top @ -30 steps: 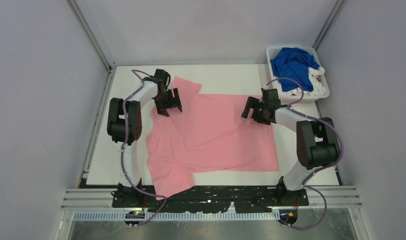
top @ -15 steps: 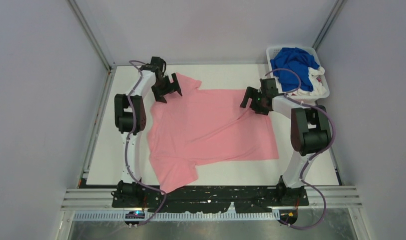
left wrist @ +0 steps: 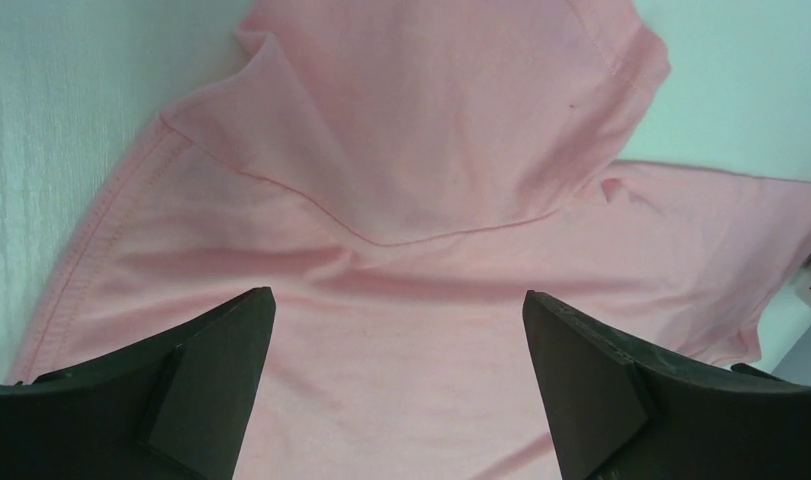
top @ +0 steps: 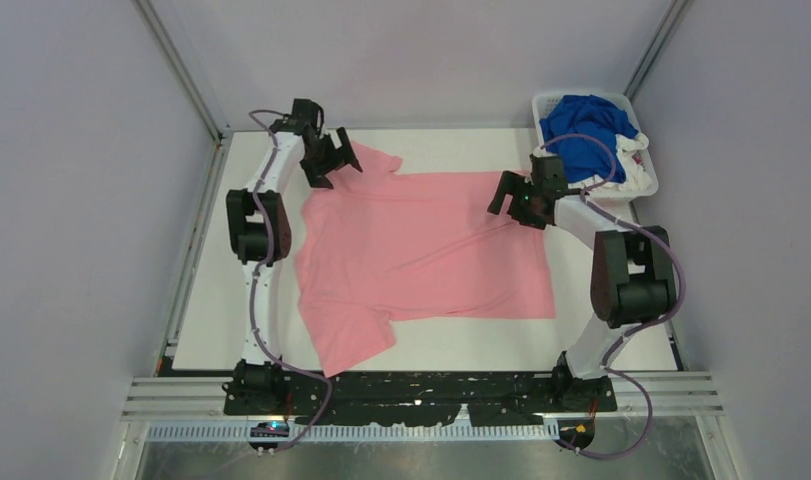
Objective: Fold and stack the t-shirts
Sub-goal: Grab the side of the flattened tshirt closest away from the robot with both arms
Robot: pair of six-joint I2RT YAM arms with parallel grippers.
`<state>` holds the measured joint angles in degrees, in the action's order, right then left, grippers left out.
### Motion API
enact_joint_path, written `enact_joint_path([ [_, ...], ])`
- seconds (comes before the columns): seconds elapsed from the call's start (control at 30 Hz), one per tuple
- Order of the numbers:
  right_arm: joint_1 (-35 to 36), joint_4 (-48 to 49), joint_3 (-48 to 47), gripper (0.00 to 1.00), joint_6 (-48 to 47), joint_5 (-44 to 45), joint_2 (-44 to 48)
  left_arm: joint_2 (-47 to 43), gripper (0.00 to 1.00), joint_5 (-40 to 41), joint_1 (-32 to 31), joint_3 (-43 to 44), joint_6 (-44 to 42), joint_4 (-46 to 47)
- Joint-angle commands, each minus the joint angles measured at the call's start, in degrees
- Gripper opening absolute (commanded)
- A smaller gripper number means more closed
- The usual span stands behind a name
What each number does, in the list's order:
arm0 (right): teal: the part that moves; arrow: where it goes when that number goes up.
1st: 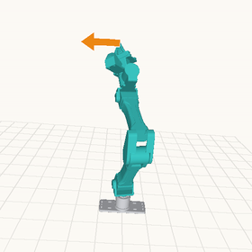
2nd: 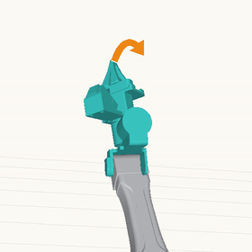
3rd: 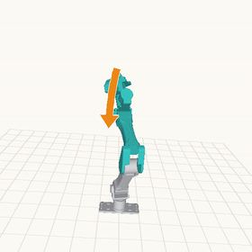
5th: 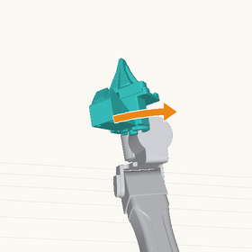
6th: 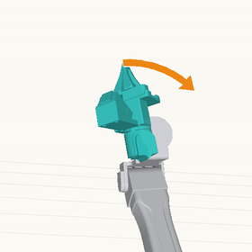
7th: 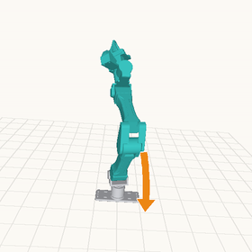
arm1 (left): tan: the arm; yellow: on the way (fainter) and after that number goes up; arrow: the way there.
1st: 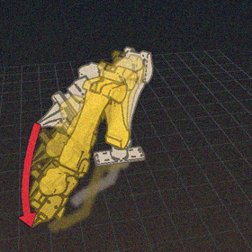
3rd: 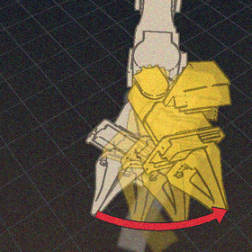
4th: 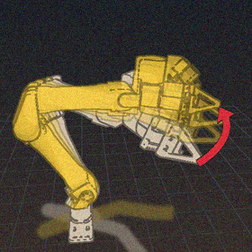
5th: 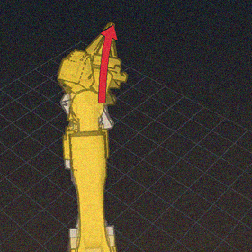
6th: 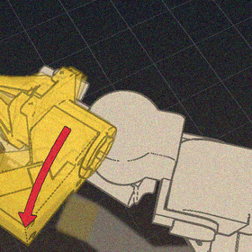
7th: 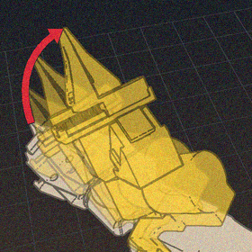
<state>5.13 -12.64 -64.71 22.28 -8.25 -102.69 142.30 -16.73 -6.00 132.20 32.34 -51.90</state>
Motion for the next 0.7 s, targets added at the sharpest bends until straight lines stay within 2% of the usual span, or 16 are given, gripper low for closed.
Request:
enact_joint_path([
  [0.0,-0.12,-0.29,4.62,0.95,-0.65,2.64,12.96,-14.08,1.00,0.09,-0.12,-5.98,-1.70,-0.22],
  [0.13,-0.24,-0.82,13.22,0.95,2.20,5.87,26.26,-32.52,1.00,5.93,-2.51,-27.60,-2.15,3.26],
  [0.27,-0.87,-1.96,22.46,0.95,6.50,9.75,38.03,-53.39,1.00,13.09,-7.58,-54.46,1.59,10.11],
  [0.33,-1.36,-2.62,26.49,0.95,7.76,11.53,43.43,-62.11,1.00,17.28,-9.71,-65.44,4.63,10.17],
  [0.43,-1.86,-3.99,31.31,0.95,8.73,13.51,49.81,-73.29,1.00,21.12,-14.48,-78.76,9.42,8.19],
  [0.57,-2.08,-4.73,34.51,0.95,8.85,15.38,57.08,-83.34,1.00,24.73,-22.86,-91.69,14.26,3.87],
  [0.67,-2.08,-4.92,35.70,0.95,8.60,16.95,60.53,-87.99,0.99,22.11,-28.03,-98.50,17.37,2.38],
])
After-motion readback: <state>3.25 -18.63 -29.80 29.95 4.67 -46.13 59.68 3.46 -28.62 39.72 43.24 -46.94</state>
